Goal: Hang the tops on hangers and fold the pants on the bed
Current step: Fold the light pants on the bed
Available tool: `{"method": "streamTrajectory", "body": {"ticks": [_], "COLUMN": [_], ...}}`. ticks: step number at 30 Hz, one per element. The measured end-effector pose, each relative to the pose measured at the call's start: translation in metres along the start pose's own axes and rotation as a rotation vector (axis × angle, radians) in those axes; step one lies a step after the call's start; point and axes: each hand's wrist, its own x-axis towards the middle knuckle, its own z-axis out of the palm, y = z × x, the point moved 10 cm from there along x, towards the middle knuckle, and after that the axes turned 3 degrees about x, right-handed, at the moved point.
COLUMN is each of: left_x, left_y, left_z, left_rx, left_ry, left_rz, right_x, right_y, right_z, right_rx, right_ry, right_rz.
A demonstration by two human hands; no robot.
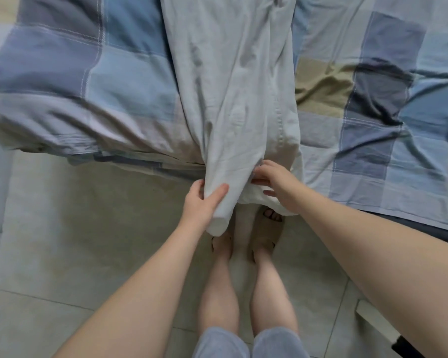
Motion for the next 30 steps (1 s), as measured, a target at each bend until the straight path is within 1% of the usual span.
{"method": "streamTrajectory", "body": {"ticks": [2,4,5,7,9,11,13,16,18,20,22,24,25,27,29,30], "left_x": [0.000,-0.005,-0.007,-0.007,-0.004,0.000,0.000,-0.003,-0.005,-0.006,-0.005,-0.003,-0.001,0.006,0.012,0.015], "left_y": [-0.007,-0.018,-0.020,-0.015,-0.003,0.005,0.005,0.002,0.000,-0.003,-0.008,-0.018,-0.026,-0.045,-0.061,-0.066], "left_z": [0.012,0.025,0.030,0.034,0.033,0.031,0.036,0.049,0.054,0.059,0.065,0.071,0.075,0.083,0.081,0.079], "left_rx": [0.016,0.000,-0.035,-0.104,-0.112,-0.085,-0.068,-0.058,-0.014,0.079,0.153,0.200,0.218,0.298,0.410,0.433], "left_ry": [-0.160,-0.318,-0.376,-0.429,-0.413,-0.373,-0.365,-0.365,-0.309,-0.237,-0.151,-0.085,-0.088,-0.127,-0.125,-0.103], "left_rz": [-0.088,-0.206,-0.237,-0.222,-0.142,-0.068,-0.059,-0.043,-0.021,0.006,0.039,0.031,0.004,-0.052,-0.093,-0.103], "right_x": [-0.004,-0.008,-0.010,-0.018,-0.028,-0.038,-0.046,-0.055,-0.058,-0.060,-0.055,-0.046,-0.042,-0.034,-0.028,-0.024], "right_y": [0.001,-0.008,-0.012,-0.019,-0.023,-0.025,-0.027,-0.031,-0.031,-0.028,-0.019,0.001,0.016,0.049,0.066,0.067], "right_z": [0.011,0.014,0.013,0.005,-0.008,-0.019,-0.033,-0.059,-0.077,-0.093,-0.112,-0.131,-0.137,-0.140,-0.142,-0.145], "right_rx": [0.135,0.128,0.128,0.137,0.097,0.123,0.130,0.024,-0.017,-0.072,-0.152,-0.209,-0.219,-0.214,-0.250,-0.299], "right_ry": [-0.034,-0.032,-0.017,0.023,0.058,0.045,0.048,0.095,0.113,0.125,0.198,0.272,0.271,0.202,0.165,0.193], "right_rz": [0.052,-0.007,-0.050,-0.117,-0.180,-0.226,-0.237,-0.247,-0.244,-0.230,-0.221,-0.167,-0.110,0.019,0.073,0.069]}}
